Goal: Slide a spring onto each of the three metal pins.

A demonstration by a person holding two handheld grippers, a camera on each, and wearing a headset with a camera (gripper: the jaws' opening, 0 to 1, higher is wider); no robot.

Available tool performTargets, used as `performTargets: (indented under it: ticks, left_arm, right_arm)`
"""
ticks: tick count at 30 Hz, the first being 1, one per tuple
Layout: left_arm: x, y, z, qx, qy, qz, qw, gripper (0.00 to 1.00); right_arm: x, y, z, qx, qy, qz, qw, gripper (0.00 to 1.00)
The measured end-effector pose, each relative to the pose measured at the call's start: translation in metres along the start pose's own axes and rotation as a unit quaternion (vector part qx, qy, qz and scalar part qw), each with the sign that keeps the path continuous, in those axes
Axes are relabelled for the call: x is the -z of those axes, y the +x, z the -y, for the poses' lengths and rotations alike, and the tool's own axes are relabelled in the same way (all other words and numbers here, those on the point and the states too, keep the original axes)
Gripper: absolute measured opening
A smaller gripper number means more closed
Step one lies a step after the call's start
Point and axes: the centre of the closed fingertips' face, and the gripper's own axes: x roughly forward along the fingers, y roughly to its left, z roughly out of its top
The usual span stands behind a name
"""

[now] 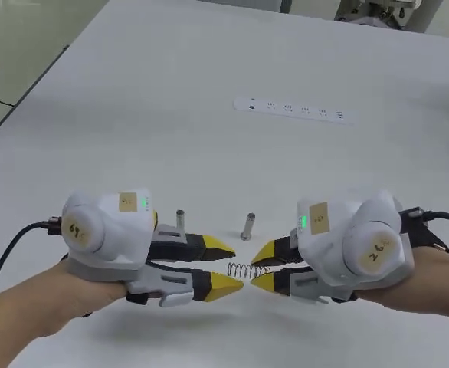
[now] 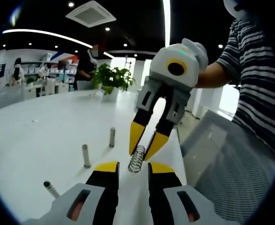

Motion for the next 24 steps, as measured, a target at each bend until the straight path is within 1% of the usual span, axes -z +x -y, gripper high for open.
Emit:
performTargets:
  ticks: [8, 12, 21, 24]
  left_arm:
    - [-0.0033, 0.0037, 0.0009, 0.006, -0.002, 0.006, 1.0, 0.13]
    - [-0.0046, 0.0047, 0.0022, 0.008, 0.001, 0.008, 0.9999, 0.11]
    - [-0.002, 0.0047, 0.006, 0.013, 0.002, 0.005, 0.9999, 0.07]
    - [-0.0041, 0.0041, 0.0056, 0.01, 0.0, 0.011, 0.9999, 0.06]
  right_arm:
    - [-0.0015, -0.0003, -0.0014, -0.002, -0.002, 0.001, 1.0, 0.08]
    - [-0.0026, -0.0001, -0.0027, -0.004, -0.004, 0.002, 1.0, 0.08]
    - [-0.0052, -0.0022, -0.0023, -0.002, -0.004, 0.004, 1.0, 0.08]
    - [-0.0051, -0.0026, -0.0017, -0.003, -0.005, 0.003, 1.0, 0.08]
